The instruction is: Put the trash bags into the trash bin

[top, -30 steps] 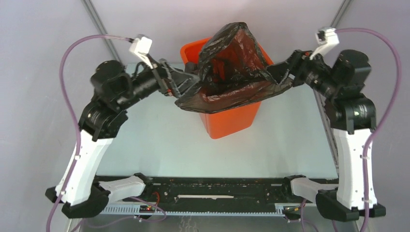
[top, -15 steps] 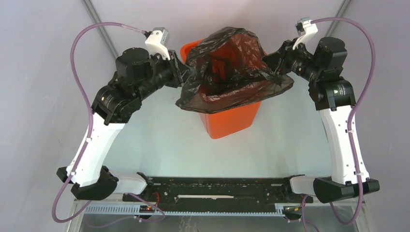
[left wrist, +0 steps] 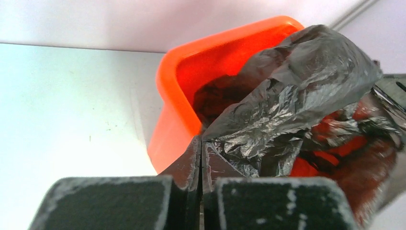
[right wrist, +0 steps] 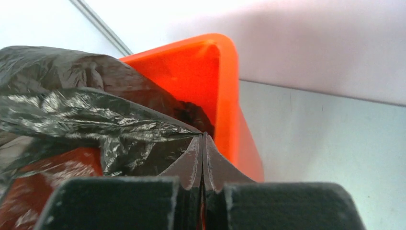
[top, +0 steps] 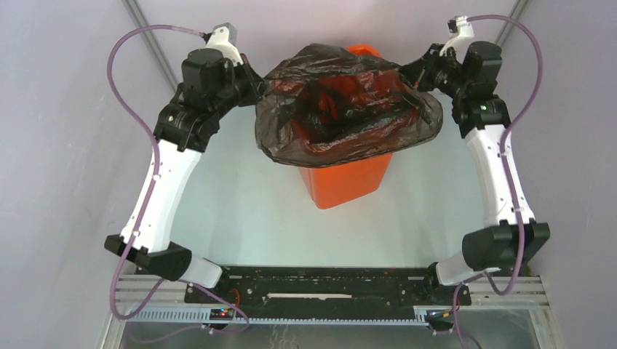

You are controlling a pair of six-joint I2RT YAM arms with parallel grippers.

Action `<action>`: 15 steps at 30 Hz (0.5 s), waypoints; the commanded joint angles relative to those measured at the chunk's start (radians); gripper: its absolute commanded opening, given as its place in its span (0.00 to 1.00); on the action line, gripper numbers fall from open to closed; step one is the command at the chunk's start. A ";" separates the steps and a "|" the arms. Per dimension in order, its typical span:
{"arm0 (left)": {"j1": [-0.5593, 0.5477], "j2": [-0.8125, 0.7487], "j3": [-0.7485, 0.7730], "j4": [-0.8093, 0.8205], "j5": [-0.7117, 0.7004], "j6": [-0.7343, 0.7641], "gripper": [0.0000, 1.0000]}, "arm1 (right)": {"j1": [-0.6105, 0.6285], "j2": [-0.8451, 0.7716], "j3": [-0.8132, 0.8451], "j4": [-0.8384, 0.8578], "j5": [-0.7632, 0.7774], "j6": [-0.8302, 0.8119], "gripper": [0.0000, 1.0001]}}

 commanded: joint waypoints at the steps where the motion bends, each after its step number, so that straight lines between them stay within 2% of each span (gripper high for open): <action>1: 0.062 0.057 0.053 0.080 0.016 -0.021 0.00 | -0.017 0.061 0.043 0.097 0.006 0.051 0.00; 11: 0.134 0.211 0.145 0.150 0.017 -0.028 0.05 | -0.038 0.262 0.159 0.186 -0.069 0.145 0.00; 15: 0.154 0.278 0.207 0.193 0.028 -0.029 0.12 | -0.038 0.326 0.198 0.235 -0.089 0.211 0.00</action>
